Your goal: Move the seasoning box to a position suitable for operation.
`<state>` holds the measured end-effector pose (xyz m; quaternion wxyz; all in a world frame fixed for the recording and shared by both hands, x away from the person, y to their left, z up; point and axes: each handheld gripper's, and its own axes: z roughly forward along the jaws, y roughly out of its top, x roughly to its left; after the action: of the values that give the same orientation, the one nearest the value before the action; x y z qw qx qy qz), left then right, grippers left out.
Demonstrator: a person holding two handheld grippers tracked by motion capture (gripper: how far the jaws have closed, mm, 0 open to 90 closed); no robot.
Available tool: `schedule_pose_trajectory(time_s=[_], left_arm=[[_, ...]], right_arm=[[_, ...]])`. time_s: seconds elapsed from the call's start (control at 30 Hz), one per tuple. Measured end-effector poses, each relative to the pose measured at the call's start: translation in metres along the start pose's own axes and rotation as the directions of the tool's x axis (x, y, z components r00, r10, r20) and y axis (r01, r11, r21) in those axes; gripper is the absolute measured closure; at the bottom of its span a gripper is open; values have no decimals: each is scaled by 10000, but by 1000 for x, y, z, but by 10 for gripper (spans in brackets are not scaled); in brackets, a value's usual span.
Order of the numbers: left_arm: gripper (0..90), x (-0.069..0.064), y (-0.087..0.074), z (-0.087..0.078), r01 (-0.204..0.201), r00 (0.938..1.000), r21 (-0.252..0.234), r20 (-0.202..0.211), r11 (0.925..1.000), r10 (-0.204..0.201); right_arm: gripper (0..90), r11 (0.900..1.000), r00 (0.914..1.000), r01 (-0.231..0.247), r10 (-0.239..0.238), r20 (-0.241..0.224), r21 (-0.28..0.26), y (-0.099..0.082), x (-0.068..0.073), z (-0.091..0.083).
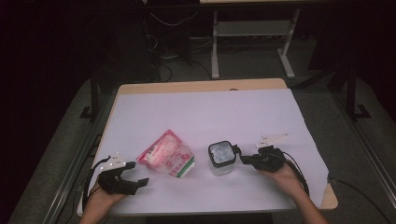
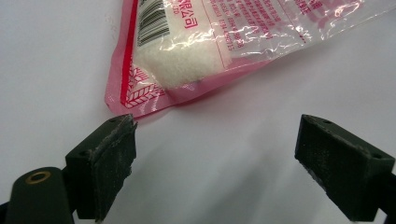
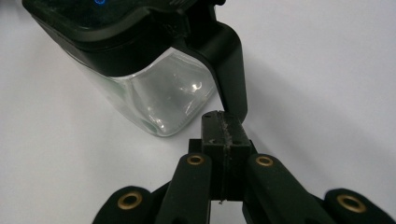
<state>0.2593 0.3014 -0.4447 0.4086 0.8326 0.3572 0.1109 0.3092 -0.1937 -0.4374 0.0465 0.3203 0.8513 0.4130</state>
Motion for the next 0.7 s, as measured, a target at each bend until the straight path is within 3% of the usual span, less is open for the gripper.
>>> schedule_pose_trajectory(time_s=[0.1,0.27,0.3,0.33,0.37,0.43,0.47,0.5,0.7], left_arm=[[119,-1,0,-1,-65,9999,-95,87,9999,66],[119,-6,2,-4,-24,9997,-211,233,9998,29],[119,-10,3,-7,41,9993,-387,365,9992,-27],[119,-10,3,-7,41,9993,-387,365,9992,-27],[119,-13,4,-7,64,9990,-504,454,9987,-41],[119,-20,5,-8,-4,9978,-407,668,9992,31],[119,-20,5,-8,-4,9978,-407,668,9992,31],[119,-23,5,-8,-25,9972,-422,740,9991,56],[119,-43,6,-1,-231,9948,-386,987,9990,268]], right_arm=[[898,9997,9996,238,-238,-125,-14,-2,4,-2],[885,9997,9993,247,-250,-283,-94,-6,8,-7],[802,9998,9994,189,-191,-301,-81,-9,9,-9],[802,9998,9994,189,-191,-301,-81,-9,9,-9],[685,9999,9994,85,-87,-329,-78,-12,8,-10],[598,10000,9993,-18,19,-368,47,-16,8,-12],[598,10000,9993,-18,19,-368,47,-16,8,-12],[515,9999,9991,-151,152,-404,26,-20,6,-15],[431,9994,9992,-71,58,-406,-335,-20,5,-21]])
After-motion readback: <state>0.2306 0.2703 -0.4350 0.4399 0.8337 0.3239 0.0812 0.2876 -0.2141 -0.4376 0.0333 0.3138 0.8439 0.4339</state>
